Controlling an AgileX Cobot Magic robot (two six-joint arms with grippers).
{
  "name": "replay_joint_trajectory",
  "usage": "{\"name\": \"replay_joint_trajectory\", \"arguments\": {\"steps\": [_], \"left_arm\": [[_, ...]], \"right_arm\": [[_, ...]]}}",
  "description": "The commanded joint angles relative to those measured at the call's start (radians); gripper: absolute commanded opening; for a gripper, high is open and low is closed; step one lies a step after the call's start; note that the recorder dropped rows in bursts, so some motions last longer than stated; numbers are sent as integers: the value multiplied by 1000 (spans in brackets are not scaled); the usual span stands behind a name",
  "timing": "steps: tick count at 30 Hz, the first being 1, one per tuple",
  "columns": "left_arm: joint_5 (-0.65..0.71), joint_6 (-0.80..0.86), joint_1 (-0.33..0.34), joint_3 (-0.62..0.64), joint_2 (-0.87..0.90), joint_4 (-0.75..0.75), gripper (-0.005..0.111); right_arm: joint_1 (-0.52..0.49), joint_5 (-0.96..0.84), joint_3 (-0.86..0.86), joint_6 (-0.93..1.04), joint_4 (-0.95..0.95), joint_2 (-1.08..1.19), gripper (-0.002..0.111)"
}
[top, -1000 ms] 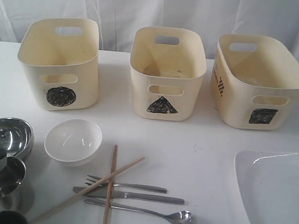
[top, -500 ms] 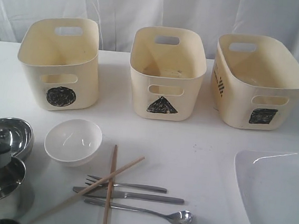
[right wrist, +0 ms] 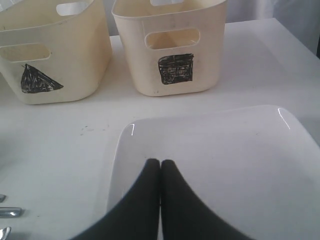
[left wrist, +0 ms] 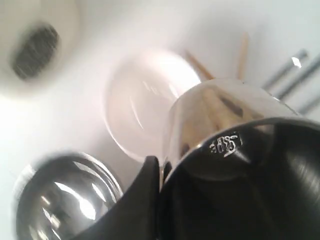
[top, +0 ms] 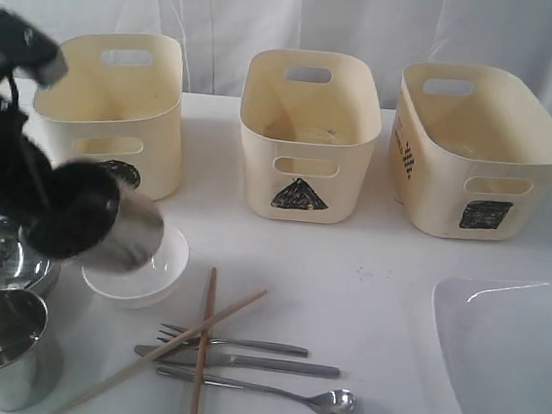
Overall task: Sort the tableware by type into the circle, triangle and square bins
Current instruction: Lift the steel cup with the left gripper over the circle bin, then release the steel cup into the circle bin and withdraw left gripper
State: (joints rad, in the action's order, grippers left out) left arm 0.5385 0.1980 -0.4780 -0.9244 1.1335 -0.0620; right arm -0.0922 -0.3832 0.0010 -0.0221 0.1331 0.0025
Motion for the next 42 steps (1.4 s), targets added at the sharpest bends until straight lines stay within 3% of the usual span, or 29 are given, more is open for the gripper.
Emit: {"name": "replay_joint_trajectory", "arguments": {"steps": [1,3,10,13,18,21,23,24,26,28,30,32,42], "left_arm": [[-290,8,16,-107,-3,77,0],[-389,-14,61,-151,15,77,0],[-501,-56,282,-275,254,62,0],[-687,-122,339,-316,415,62,0],[-808,-198,327,-369,592,62,0],[-970,-198,327,-378,657,77,0],[-898,-198,327,-422,700,170,3],[-827,-212,325,-458,725,222,9],[-701,-217,316,-518,753,253,30],[-694,-223,313,-544,760,261,53],[-713,-253,313,-555,760,261,65],[-705,-287,313,-567,760,261,70],[-662,-361,313,-571,744,261,69]], "right_arm": [[2,13,-1,-2,-2,-2,0],[2,13,-1,-2,-2,-2,0],[2,13,-1,-2,-2,-2,0],[2,13,-1,-2,-2,-2,0],[2,13,-1,-2,-2,-2,0],[2,13,-1,-20,-2,-2,0],[2,13,-1,-20,-2,-2,0],[2,13,-1,-20,-2,-2,0],[2,13,-1,-20,-2,-2,0],[2,13,-1,-20,-2,-2,0],[2,13,-1,-20,-2,-2,0],[2,13,-1,-20,-2,-2,0],[2,13,-1,-20,-2,-2,0]]}}
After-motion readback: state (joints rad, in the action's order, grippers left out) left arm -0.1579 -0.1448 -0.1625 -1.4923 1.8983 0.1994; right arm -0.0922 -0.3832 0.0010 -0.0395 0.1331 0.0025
